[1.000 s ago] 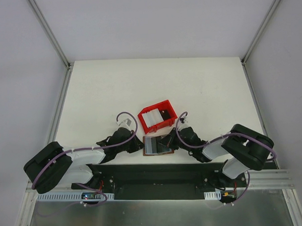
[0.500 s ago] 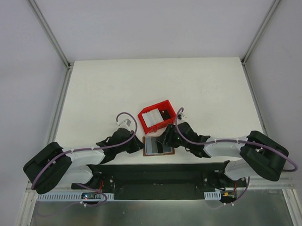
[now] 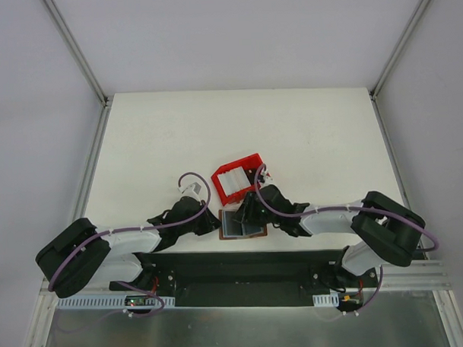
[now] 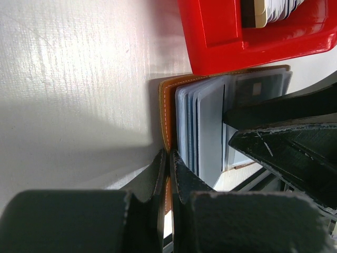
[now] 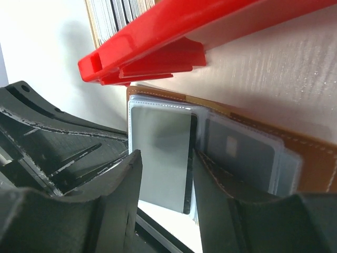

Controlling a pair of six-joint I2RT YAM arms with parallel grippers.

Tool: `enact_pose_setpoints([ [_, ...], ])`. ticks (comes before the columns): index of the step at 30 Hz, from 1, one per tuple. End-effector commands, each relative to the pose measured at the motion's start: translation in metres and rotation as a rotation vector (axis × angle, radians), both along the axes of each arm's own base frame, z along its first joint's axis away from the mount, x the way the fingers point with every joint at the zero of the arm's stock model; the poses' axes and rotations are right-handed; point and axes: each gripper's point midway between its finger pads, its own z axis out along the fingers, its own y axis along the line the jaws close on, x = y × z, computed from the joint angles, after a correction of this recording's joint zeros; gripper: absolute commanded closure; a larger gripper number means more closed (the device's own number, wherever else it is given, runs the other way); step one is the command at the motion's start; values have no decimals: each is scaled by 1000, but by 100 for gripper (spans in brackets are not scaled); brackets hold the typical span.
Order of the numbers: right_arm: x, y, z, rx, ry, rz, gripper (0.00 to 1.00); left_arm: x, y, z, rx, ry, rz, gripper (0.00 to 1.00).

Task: Put the credit cards into the card holder
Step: Insert the credit card into the card holder.

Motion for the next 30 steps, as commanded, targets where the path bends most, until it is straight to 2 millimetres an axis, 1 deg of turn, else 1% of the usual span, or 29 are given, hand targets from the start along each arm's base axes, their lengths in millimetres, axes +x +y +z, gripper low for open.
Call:
enact_pose_setpoints([
  [1, -5, 22, 16, 67, -15, 70, 55, -36, 48, -51, 221, 142, -19, 100],
  [6, -7, 28, 21, 93, -15, 90, 56, -35, 47, -51, 223, 140, -21, 100],
  [9, -4, 23, 26, 92, -48, 88, 55, -35, 47, -49, 216, 134, -20, 100],
  [11, -1, 18, 38, 85, -99, 97, 53, -34, 46, -47, 211, 128, -19, 100],
  [12, 2, 12, 45, 66, -119, 96, 52, -33, 45, -45, 208, 121, -22, 100],
  [13, 6, 7, 58, 58, -152, 97, 50, -32, 45, -42, 204, 114, -24, 100],
  [14, 8, 2, 61, 26, -166, 105, 49, -32, 44, -40, 201, 108, -26, 100],
  [16, 15, -7, 79, -1, -208, 117, 47, -28, 42, -33, 186, 85, -26, 100],
  [17, 19, -9, 87, -14, -229, 123, 46, -27, 40, -30, 181, 73, -30, 100],
  [18, 28, -16, 93, -45, -264, 100, 45, -26, 40, -28, 182, 68, -32, 100],
  [20, 40, -25, 104, -81, -295, 87, 39, -24, 39, -23, 179, 55, -35, 100],
  [22, 51, -28, 110, -104, -308, 105, 32, -23, 38, -21, 177, 49, -36, 100],
  [23, 53, -28, 112, -109, -285, 138, 30, -22, 38, -20, 175, 45, -37, 100],
  [24, 58, -32, 111, -138, -272, 134, 30, -21, 37, -19, 172, 42, -39, 100],
  [27, 74, -32, 116, -155, -288, 137, 27, -21, 37, -20, 177, 44, -39, 100],
  [30, 90, -32, 118, -161, -268, 142, 23, -19, 34, -17, 173, 34, -52, 100],
])
